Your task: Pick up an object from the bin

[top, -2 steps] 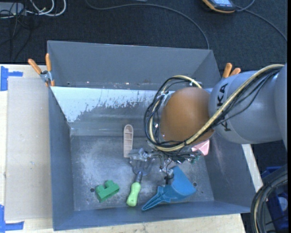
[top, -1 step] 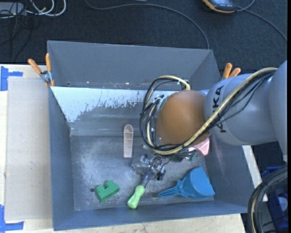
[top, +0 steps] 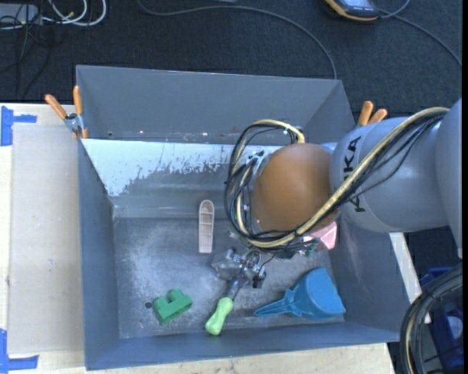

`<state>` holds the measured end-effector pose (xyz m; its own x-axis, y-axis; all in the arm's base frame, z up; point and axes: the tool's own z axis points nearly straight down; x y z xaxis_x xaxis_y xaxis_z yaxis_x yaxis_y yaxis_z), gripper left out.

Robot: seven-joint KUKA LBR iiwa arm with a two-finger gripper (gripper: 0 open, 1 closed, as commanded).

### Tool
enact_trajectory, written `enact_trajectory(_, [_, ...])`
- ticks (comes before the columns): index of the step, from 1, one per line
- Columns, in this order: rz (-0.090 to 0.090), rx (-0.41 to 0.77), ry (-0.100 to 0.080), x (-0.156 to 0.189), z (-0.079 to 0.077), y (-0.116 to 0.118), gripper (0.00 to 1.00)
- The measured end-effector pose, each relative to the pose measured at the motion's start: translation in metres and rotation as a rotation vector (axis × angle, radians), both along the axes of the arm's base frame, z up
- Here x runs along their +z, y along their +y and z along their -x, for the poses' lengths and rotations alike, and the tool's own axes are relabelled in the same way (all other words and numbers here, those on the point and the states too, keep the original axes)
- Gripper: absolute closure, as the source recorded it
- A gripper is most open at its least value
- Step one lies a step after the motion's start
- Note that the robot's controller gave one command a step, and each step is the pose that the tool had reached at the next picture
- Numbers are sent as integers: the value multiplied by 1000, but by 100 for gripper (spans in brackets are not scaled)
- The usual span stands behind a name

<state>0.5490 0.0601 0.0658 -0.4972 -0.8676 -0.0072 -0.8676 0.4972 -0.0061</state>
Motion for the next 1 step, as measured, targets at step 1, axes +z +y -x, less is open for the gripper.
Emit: enact_trajectory(1, [-1,11,2,7,1,1,100])
